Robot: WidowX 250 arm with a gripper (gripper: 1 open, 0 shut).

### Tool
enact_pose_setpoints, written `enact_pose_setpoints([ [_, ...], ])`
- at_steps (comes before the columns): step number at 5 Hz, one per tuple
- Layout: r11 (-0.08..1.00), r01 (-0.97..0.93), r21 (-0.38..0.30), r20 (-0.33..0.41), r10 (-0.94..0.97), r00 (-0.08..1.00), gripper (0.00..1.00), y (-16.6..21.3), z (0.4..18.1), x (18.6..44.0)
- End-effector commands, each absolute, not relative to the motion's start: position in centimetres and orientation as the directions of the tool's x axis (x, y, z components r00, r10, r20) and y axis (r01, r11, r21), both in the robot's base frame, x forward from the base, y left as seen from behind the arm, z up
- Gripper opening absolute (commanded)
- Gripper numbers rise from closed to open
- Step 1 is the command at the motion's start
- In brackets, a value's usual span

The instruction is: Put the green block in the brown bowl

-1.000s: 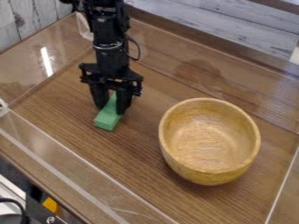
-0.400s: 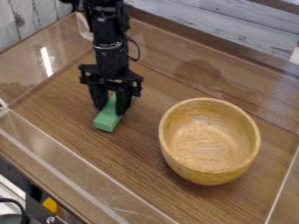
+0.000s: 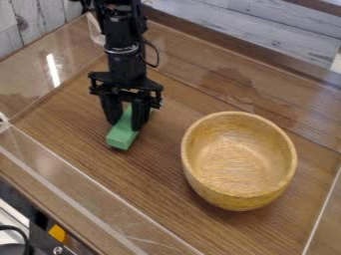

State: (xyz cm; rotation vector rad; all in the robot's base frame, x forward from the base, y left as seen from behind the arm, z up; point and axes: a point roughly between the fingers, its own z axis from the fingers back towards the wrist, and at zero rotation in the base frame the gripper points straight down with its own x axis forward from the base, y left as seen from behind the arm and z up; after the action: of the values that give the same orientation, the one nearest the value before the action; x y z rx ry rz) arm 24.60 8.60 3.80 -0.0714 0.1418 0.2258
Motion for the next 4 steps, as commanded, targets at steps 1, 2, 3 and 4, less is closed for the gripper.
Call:
enact_pose_setpoints([
  [1,0.972,-0.23,-0.044,-0.083,0.226,0.971,0.0,8.77,5.76,25.18],
  [2,0.972,-0.231,-0.045,-0.082,0.227,0.97,0.0,8.71,6.02,25.11],
  [3,0.971,-0.233,-0.047,-0.08,0.229,0.97,0.0,8.67,6.29,25.06],
  [4,0.971,-0.236,-0.048,-0.078,0.232,0.97,0.0,8.74,6.17,25.09],
])
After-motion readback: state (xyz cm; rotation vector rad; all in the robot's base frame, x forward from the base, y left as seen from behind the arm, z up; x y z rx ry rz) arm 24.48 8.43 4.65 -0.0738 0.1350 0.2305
